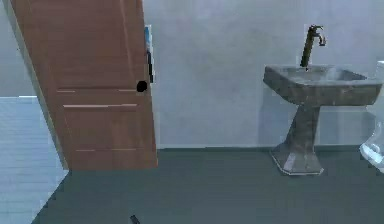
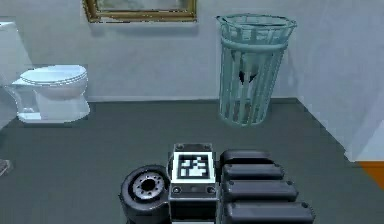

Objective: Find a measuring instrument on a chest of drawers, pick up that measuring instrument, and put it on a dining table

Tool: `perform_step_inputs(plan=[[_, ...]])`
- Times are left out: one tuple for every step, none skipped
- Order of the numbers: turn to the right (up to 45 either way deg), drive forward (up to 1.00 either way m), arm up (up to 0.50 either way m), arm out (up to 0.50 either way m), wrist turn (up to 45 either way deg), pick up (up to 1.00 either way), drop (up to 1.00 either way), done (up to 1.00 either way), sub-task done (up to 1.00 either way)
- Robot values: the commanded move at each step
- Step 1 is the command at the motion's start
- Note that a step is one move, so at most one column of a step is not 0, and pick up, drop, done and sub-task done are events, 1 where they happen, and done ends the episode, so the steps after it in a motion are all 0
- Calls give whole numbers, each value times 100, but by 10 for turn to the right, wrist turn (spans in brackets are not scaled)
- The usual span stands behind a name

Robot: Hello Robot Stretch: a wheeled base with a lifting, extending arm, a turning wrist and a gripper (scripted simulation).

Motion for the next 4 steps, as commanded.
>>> perform_step_inputs(plan=[[420,0,0,0,0,0,0,0,0],[0,30,0,0,0,0,0,0,0],[-450,0,0,0,0,0,0,0,0],[-420,0,0,0,0,0,0,0,0]])
